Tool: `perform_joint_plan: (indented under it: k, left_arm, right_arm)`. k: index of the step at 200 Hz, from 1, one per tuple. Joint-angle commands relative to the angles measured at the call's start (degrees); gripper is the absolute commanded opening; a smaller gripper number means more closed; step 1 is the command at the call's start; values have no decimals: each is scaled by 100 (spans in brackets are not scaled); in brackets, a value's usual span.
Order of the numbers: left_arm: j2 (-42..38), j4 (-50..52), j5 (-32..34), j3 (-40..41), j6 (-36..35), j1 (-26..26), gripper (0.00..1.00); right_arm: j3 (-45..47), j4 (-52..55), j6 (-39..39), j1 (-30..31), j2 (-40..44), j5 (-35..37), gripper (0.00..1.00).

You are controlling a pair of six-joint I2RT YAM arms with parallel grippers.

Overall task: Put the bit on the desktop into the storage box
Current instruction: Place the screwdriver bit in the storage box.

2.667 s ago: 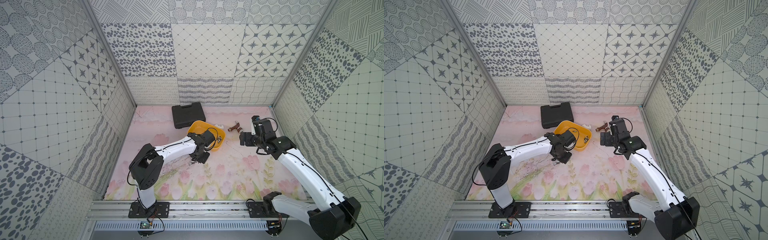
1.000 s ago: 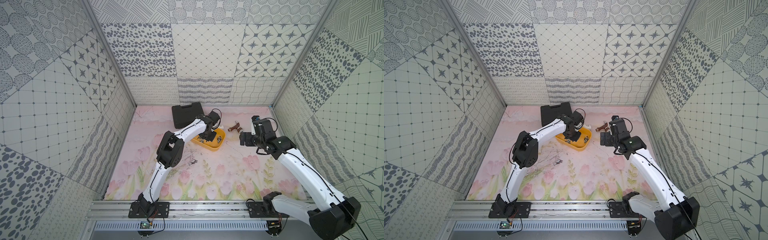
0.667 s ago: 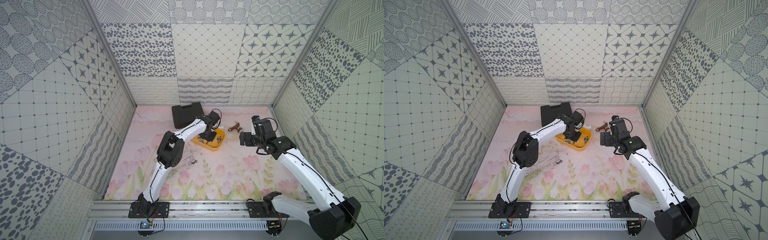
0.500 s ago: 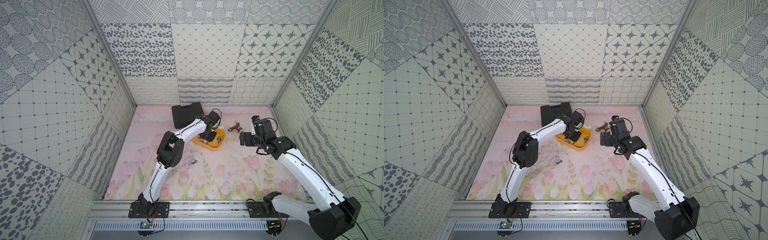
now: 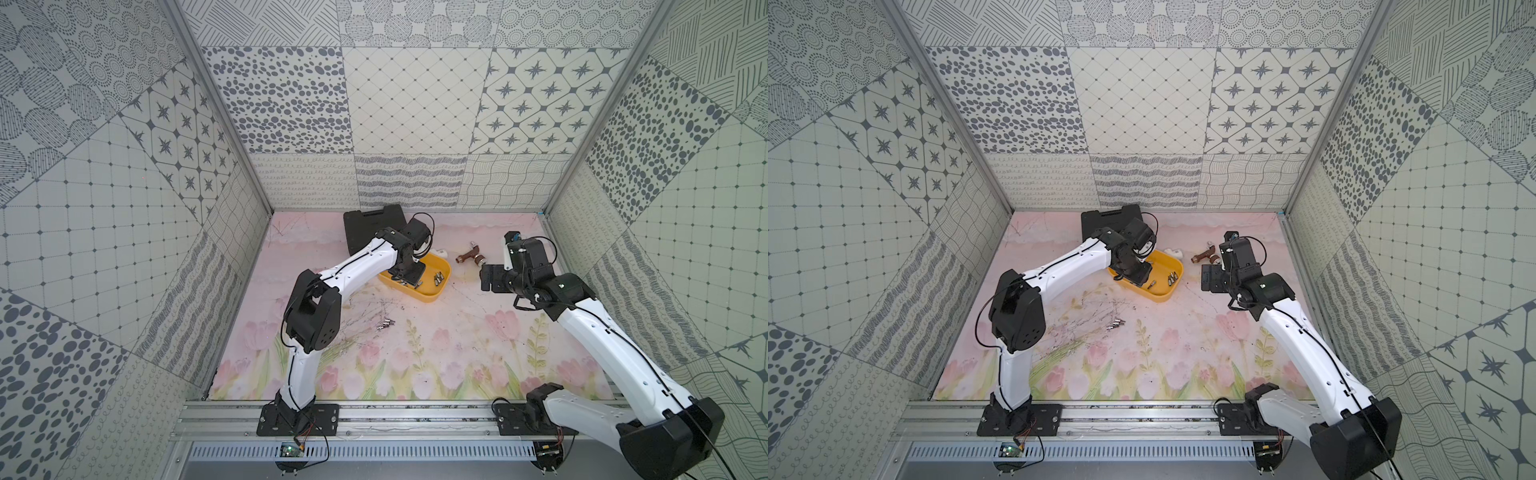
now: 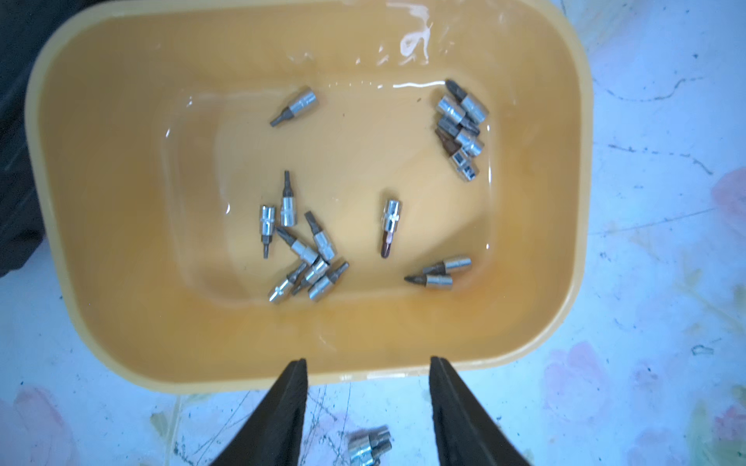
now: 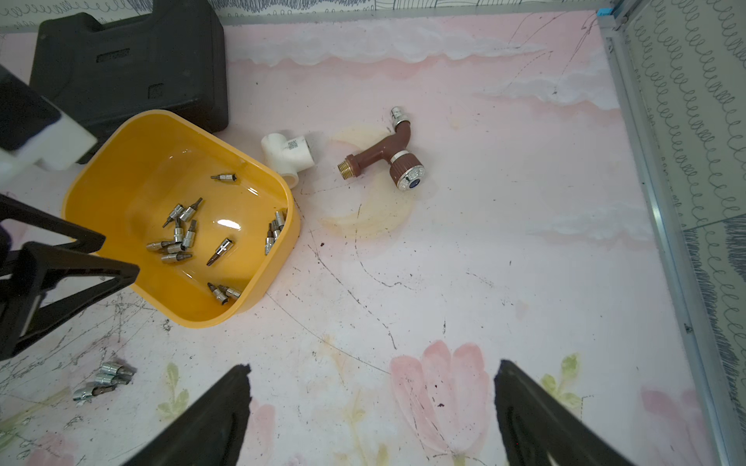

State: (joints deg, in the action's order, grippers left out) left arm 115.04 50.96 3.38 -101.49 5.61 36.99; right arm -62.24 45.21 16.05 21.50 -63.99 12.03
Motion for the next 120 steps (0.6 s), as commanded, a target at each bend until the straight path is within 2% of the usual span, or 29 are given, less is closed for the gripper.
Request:
perform_joint_plan:
  k: [1,63,120]
  left_arm:
    - [-921,-241,41,1003,148,-17,57]
    - [-2135,-396,-131,2696,493,-18,61]
    - [-1998,-323,-266,3096,488,-15,60]
  right_arm:
    - [14,-92,3,-14,98,20,97]
    - [21,-98,2,-14,78,3,97]
    - [3,-98,14,-14,73,-15,97]
